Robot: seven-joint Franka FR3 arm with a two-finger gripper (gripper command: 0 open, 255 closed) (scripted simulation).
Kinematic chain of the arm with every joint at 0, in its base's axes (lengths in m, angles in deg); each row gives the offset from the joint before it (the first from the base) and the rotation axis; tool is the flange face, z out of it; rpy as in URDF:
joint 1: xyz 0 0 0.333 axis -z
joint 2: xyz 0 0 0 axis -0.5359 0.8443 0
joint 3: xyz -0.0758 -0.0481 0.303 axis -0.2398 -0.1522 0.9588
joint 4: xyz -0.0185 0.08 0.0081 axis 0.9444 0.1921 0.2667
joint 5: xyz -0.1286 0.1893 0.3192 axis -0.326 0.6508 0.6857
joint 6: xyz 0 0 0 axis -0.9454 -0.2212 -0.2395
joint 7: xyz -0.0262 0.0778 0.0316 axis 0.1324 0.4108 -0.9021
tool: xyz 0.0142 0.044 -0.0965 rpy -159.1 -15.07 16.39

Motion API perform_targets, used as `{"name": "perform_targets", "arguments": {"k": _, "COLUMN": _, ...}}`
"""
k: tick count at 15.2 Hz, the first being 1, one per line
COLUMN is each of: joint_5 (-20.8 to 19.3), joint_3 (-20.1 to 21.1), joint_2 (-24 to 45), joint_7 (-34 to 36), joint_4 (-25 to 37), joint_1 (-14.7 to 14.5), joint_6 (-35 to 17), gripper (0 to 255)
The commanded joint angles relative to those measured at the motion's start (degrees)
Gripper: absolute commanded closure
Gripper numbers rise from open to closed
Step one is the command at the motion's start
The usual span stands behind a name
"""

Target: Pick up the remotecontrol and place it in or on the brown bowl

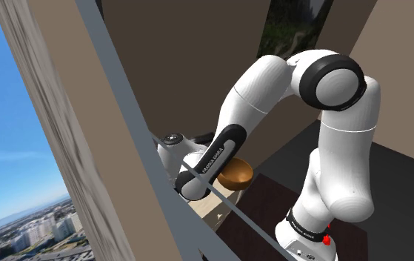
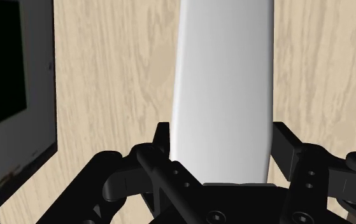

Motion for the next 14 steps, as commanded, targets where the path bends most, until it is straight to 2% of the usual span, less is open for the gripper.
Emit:
{"name": "perform_targets", "arguments": {"k": 1, "joint_5": 0.0, "joint_3": 0.0, "joint_2": 0.0, "joint_7": 0.0, "joint_4": 0.01, "joint_1": 0.0, "joint_6": -0.01, "gripper": 255}}
{"name": "perform_targets", "arguments": {"k": 5, "joint_5": 0.0, "joint_3": 0.0, "joint_2": 0.01, "joint_7": 0.0, "joint_4": 0.02, "joint_1": 0.0, "joint_6": -0.01, "gripper": 255}}
{"name": "perform_targets", "arguments": {"k": 14, "joint_5": 1.54, "joint_3": 0.81, "joint_2": -6.75, "joint_7": -1.08, "joint_4": -0.28, "joint_1": 0.54, "joint_6": 6.41, "gripper": 255}}
